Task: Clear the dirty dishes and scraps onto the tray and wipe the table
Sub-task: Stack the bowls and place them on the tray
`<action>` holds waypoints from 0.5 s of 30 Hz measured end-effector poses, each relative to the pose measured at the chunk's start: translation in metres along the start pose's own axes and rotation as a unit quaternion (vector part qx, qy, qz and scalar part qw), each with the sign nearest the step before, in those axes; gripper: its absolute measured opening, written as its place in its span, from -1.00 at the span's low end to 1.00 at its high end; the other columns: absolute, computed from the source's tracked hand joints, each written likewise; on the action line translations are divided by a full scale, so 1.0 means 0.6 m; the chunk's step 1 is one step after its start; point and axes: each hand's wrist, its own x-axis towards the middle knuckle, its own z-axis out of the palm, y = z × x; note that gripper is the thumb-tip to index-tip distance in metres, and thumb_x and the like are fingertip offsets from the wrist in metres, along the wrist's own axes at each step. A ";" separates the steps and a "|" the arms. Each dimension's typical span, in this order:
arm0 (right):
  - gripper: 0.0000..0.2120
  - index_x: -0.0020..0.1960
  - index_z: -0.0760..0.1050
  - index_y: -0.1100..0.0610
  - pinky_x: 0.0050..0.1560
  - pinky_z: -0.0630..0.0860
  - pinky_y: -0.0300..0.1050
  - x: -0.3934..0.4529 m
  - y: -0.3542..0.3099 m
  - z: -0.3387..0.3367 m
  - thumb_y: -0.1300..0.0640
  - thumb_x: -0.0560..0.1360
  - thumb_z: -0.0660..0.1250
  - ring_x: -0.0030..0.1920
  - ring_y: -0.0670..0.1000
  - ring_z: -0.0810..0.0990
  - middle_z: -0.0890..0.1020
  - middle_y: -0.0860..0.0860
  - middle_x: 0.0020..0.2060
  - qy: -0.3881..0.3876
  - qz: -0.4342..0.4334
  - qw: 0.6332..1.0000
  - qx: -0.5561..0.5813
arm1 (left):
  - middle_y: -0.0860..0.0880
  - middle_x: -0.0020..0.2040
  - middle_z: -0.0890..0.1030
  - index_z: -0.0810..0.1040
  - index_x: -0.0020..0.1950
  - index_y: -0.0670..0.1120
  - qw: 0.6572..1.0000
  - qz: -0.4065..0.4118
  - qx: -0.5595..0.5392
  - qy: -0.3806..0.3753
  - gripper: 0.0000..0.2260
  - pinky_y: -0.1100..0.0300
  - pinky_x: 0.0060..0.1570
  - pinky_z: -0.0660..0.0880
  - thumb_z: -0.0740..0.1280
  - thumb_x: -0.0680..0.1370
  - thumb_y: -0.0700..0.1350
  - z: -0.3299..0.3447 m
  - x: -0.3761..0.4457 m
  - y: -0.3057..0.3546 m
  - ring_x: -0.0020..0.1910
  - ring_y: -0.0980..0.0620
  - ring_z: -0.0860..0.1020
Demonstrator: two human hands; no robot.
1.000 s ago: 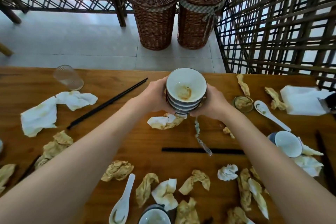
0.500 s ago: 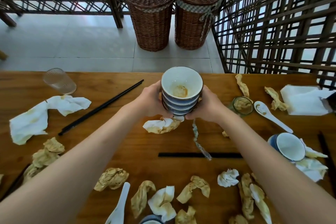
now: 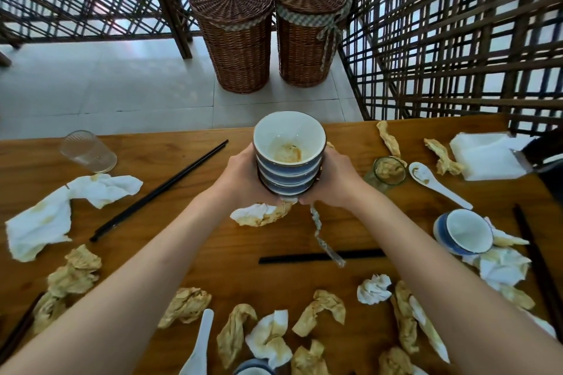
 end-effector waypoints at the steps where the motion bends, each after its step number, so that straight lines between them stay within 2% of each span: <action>1: -0.13 0.32 0.35 0.11 -0.02 0.35 -0.23 -0.010 -0.005 -0.006 0.20 0.07 0.62 0.13 -0.02 0.45 0.53 -0.03 0.16 0.002 0.001 1.000 0.002 | 0.36 -0.09 0.36 0.31 0.38 0.01 1.000 0.003 0.003 -0.006 -0.06 0.29 0.07 0.29 0.64 0.07 -0.15 -0.005 -0.007 0.007 0.10 0.16 0.37; 5: -0.12 0.32 0.35 0.09 0.04 0.37 -0.21 -0.063 -0.025 -0.028 0.18 0.06 0.63 0.21 0.05 0.48 0.54 -0.01 0.20 0.007 0.005 1.000 0.010 | 0.28 -0.02 0.42 0.32 0.36 0.01 0.999 0.012 -0.003 -0.037 -0.09 0.27 0.09 0.31 0.63 0.08 -0.17 -0.021 -0.044 0.038 0.14 0.13 0.41; 9: -0.12 0.36 0.31 0.08 0.15 0.44 -0.14 -0.152 -0.042 -0.052 0.16 0.11 0.60 0.26 0.03 0.46 0.52 -0.02 0.25 0.023 0.013 0.999 0.022 | 0.34 -0.06 0.41 0.37 0.32 -0.01 0.996 0.062 0.034 -0.045 -0.13 0.27 0.08 0.31 0.64 0.06 -0.15 -0.023 -0.116 0.086 0.10 0.15 0.41; 13: -0.16 0.35 0.33 0.10 0.03 0.36 -0.24 -0.260 -0.044 -0.071 0.20 0.13 0.59 0.25 0.00 0.44 0.51 -0.04 0.25 0.057 0.050 0.996 0.043 | 0.18 0.05 0.45 0.40 0.32 -0.04 0.989 0.115 0.071 -0.065 -0.15 0.24 0.05 0.32 0.61 0.07 -0.12 -0.010 -0.193 0.140 0.10 0.15 0.39; 15: -0.17 0.33 0.35 0.10 -0.01 0.38 -0.23 -0.316 -0.036 -0.080 0.21 0.11 0.59 0.23 -0.01 0.46 0.54 -0.04 0.21 0.070 0.073 0.994 0.051 | 0.17 0.05 0.45 0.40 0.32 -0.01 0.982 0.133 0.099 -0.088 -0.17 0.22 0.02 0.34 0.62 0.09 -0.09 0.005 -0.231 0.168 0.08 0.13 0.40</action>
